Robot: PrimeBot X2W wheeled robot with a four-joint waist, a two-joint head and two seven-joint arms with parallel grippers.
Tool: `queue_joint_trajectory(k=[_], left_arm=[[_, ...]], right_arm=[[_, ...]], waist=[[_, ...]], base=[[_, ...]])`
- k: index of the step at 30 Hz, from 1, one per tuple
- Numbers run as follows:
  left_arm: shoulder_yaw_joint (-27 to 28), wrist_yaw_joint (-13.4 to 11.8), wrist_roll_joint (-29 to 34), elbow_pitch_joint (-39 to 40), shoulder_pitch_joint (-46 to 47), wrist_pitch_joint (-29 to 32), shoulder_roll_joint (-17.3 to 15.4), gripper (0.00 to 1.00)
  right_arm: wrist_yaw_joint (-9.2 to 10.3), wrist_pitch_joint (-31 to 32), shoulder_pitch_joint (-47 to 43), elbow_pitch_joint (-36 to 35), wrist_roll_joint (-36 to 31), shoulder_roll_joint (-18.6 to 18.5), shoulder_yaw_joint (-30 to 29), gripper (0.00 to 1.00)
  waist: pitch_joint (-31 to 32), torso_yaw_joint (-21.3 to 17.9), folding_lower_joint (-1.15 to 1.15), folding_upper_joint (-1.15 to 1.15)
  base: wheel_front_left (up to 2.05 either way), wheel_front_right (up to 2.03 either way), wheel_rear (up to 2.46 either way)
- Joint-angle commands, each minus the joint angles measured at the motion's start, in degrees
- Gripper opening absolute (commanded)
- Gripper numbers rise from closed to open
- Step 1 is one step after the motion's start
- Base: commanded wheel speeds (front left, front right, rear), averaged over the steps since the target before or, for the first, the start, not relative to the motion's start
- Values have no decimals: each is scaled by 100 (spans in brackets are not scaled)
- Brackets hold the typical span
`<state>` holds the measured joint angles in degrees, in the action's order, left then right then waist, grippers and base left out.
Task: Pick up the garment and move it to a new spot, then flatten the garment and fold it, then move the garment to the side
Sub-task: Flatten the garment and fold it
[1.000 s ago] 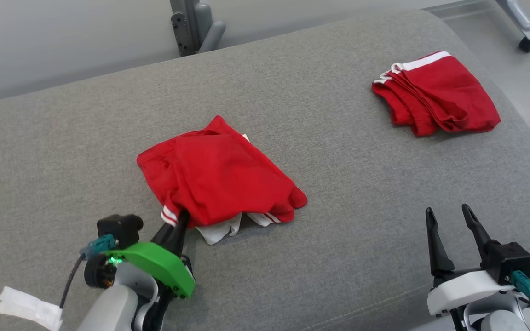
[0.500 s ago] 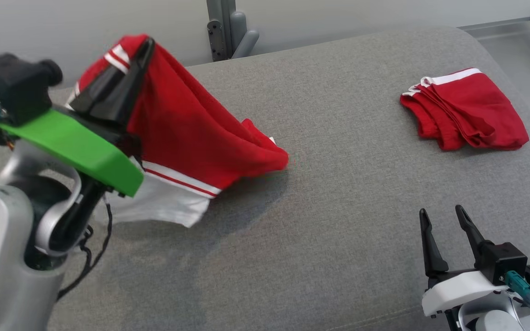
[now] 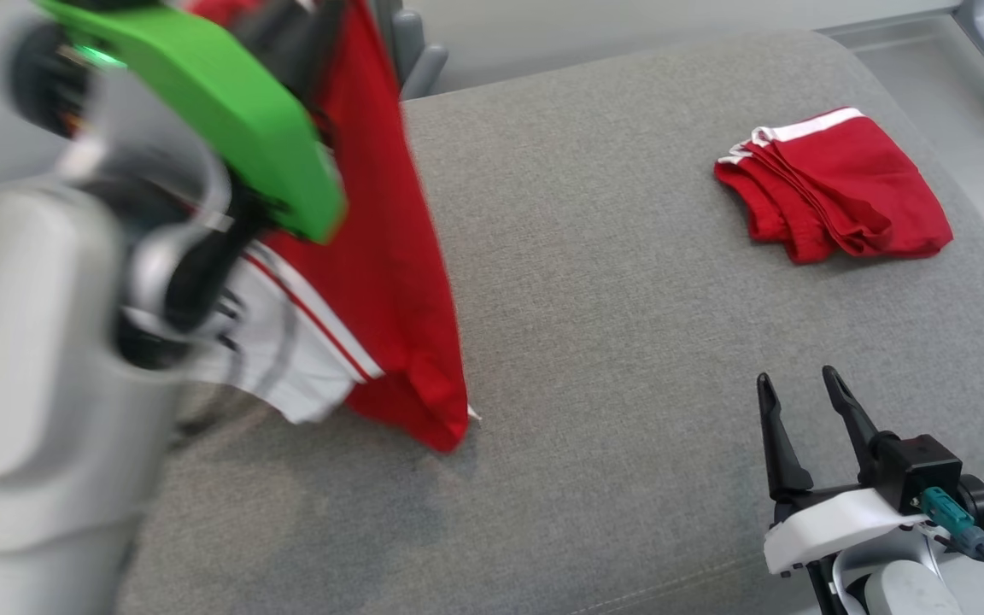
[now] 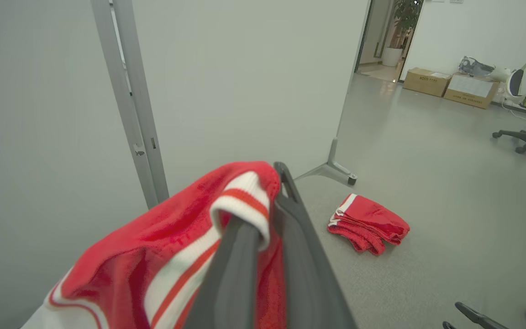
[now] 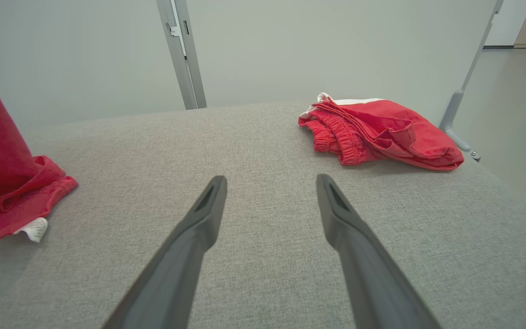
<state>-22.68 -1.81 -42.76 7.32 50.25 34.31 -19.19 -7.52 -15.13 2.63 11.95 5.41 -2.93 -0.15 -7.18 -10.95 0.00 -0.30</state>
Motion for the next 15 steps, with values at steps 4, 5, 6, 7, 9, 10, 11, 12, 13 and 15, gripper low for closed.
queue_joint_trajectory(k=[4, 5, 6, 7, 9, 10, 11, 12, 13, 15], left_arm=[[-503, -159, 155, -1083, -675, -881, 921, 0], [-601, -166, 278, -1390, -800, -1118, 1049, 0], [-682, -161, 283, -1687, -941, -1379, 1205, 0], [-748, -155, 256, -1968, -1073, -1579, 1321, 0], [-894, -89, 254, -2515, -1179, -1979, 1472, 0], [-894, -89, 254, -2515, -1179, -1979, 1472, 0], [-986, -55, 262, -2757, -1191, -2149, 1522, 0], [-1070, -42, 280, -3009, -1188, -2328, 1564, 0], [-1171, -48, 321, -3237, -1140, -2514, 1585, 0], [-1344, -1, 311, -3625, -1049, -2831, 1607, 0]], right_arm=[[7, -2, 171, 53, 110, -1, 206, 100], [7, -2, 213, 64, 140, -1, 274, 100], [7, -2, 246, 77, 164, 0, 307, 100], [7, -2, 292, 92, 185, 3, 419, 100], [7, -2, 375, 124, 196, 0, 525, 100], [7, -2, 375, 124, 196, 0, 525, 100], [7, -2, 416, 130, 188, -3, 551, 100], [7, -2, 450, 133, 182, -3, 554, 100], [7, -2, 486, 138, 196, -1, 548, 100], [7, -2, 531, 144, 217, 3, 535, 100]], waist=[[-264, -314, 0, 30], [-311, -407, 0, 30], [-347, -484, 0, 30], [-387, -591, 0, 30], [-453, -756, 0, 30], [-453, -756, 0, 30], [-485, -817, 0, 30], [-520, -866, 0, 30], [-558, -916, 0, 30], [-604, -998, 0, 30]], base=[[0, 0, 0], [0, 0, 0], [0, 0, 0], [0, 0, 0], [0, 0, 0], [0, 0, 0], [0, 0, 0], [0, 0, 0], [0, 0, 0], [0, 0, 0]])
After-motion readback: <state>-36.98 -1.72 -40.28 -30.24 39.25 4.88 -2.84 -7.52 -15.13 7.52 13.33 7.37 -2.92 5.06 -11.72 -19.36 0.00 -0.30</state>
